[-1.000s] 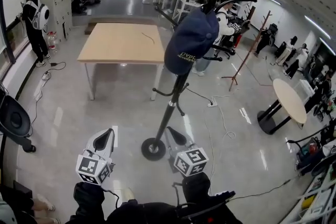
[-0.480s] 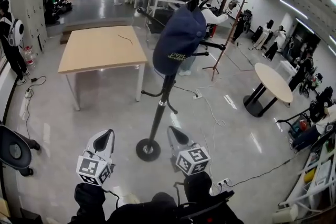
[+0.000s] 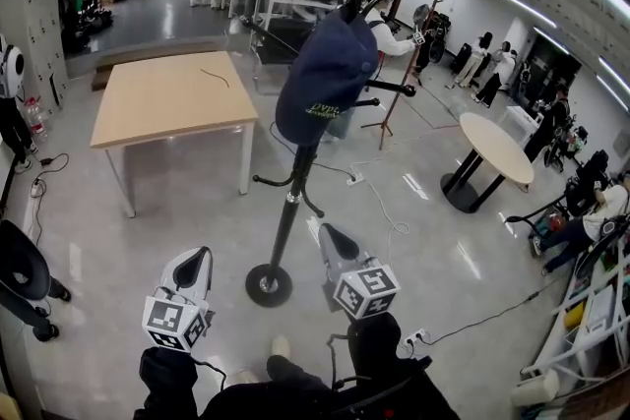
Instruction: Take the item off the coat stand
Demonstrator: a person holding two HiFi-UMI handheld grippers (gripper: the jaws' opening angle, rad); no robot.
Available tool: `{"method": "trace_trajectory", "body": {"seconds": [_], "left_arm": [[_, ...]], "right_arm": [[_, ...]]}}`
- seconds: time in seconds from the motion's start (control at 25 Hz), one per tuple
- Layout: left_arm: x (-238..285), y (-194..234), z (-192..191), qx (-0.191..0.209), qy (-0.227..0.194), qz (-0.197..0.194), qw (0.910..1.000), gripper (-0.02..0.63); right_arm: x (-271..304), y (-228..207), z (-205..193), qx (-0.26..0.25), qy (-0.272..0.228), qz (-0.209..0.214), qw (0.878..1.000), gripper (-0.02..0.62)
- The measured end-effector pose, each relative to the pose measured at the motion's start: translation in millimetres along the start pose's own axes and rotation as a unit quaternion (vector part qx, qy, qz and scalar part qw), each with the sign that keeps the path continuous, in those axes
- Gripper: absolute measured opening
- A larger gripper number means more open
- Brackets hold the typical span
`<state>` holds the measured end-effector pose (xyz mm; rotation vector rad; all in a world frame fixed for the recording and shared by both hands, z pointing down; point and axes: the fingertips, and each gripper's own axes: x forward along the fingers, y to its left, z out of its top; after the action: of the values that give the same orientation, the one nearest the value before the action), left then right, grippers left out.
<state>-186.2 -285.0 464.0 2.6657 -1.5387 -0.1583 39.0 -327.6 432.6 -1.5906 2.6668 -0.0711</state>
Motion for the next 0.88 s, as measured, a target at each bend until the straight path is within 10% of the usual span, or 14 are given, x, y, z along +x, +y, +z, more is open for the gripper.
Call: {"method": "trace_trajectory", "body": {"seconds": [0.88], "left_arm": [[23, 14, 7, 0.015, 0.003, 0.004, 0.9999, 0.003]], "right_arm": [[44, -33, 173, -0.086, -0.174, -0.015, 0.981, 0.114]]}}
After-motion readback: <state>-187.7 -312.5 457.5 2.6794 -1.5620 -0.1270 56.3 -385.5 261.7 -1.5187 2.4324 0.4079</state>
